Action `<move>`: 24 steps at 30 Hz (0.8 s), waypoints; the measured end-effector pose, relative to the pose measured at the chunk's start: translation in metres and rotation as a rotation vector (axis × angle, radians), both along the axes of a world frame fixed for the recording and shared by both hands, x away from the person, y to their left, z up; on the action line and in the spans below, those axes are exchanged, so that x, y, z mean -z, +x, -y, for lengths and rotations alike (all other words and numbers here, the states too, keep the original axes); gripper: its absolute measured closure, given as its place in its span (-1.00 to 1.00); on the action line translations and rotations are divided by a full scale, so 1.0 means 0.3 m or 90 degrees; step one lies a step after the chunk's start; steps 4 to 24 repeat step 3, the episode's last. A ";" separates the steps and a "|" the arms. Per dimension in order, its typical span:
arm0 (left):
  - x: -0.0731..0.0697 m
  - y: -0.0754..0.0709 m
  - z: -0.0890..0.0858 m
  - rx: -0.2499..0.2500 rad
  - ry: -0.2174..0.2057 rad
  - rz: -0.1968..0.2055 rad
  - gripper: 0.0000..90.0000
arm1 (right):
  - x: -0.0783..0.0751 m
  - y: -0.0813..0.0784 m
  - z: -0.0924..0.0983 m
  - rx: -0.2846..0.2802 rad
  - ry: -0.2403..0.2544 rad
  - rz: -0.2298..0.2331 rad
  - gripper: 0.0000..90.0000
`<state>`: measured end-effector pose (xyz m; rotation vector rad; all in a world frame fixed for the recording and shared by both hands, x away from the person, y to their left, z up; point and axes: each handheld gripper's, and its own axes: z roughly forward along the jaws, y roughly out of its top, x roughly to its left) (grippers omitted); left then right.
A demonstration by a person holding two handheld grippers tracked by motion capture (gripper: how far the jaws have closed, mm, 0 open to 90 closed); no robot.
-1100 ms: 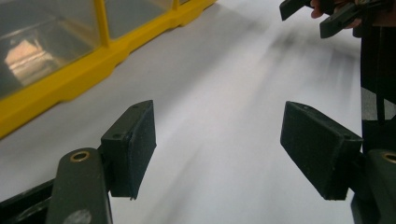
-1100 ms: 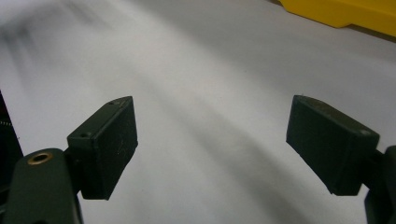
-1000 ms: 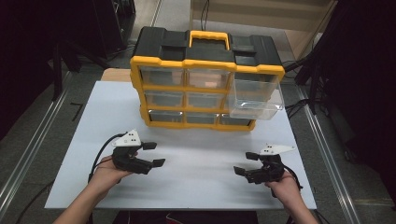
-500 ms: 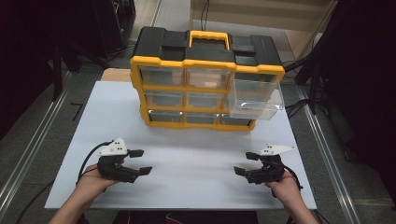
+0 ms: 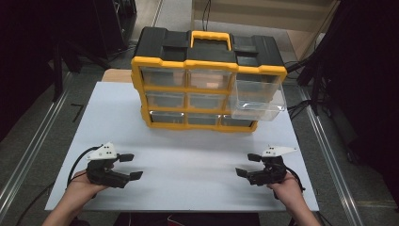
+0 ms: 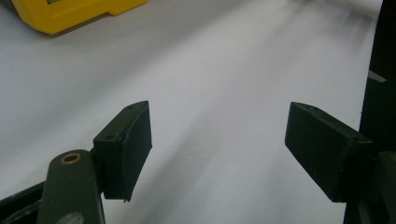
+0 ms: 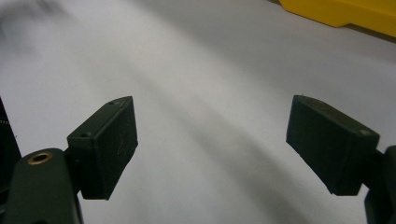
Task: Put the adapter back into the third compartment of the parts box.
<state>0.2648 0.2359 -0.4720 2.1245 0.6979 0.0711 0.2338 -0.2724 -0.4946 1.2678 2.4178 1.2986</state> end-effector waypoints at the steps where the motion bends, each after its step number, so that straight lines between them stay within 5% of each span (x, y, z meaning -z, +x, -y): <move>1: 0.000 0.001 -0.001 0.000 0.003 0.000 -0.46 | 0.000 -0.001 -0.001 0.001 0.001 -0.001 -0.67; 24: 0.002 0.005 -0.002 -0.006 0.011 -0.003 -0.46 | 0.000 0.000 0.000 -0.001 -0.001 0.000 -0.67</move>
